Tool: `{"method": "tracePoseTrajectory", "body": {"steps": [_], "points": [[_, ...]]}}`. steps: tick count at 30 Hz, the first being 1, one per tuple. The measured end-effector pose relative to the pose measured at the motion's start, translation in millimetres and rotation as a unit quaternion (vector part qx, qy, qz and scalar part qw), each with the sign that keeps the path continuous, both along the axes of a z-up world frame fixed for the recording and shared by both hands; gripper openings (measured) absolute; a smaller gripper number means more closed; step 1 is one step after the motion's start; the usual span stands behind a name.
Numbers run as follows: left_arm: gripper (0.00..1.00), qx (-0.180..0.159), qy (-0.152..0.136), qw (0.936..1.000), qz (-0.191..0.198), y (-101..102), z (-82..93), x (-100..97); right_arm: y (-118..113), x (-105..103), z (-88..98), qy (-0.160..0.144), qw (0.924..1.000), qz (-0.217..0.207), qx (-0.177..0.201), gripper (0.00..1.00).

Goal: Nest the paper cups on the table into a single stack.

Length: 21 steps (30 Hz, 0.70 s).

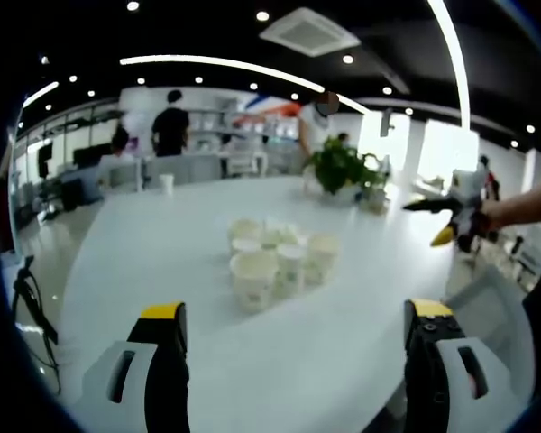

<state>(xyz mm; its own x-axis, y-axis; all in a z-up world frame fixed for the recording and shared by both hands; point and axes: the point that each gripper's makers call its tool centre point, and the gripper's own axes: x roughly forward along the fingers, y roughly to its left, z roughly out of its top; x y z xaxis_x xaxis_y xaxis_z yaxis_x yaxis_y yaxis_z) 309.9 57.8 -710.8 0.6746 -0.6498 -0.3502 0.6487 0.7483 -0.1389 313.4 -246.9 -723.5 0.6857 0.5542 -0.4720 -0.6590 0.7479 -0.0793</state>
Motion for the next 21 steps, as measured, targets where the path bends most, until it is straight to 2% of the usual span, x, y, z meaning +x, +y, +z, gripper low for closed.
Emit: {"method": "tracePoseTrajectory", "body": {"steps": [5,21], "points": [[0.99,0.0,-0.012,0.9999,-0.004,-4.0,4.8,2.6,1.2,2.7,-1.5,-0.001,1.0,0.001,0.001,0.97],[0.99,-0.006,-0.016,0.9997,-0.016,-12.9,3.9,-0.1,10.4,15.0,-17.1,0.001,0.9998,0.02,-0.003,0.95]]}}
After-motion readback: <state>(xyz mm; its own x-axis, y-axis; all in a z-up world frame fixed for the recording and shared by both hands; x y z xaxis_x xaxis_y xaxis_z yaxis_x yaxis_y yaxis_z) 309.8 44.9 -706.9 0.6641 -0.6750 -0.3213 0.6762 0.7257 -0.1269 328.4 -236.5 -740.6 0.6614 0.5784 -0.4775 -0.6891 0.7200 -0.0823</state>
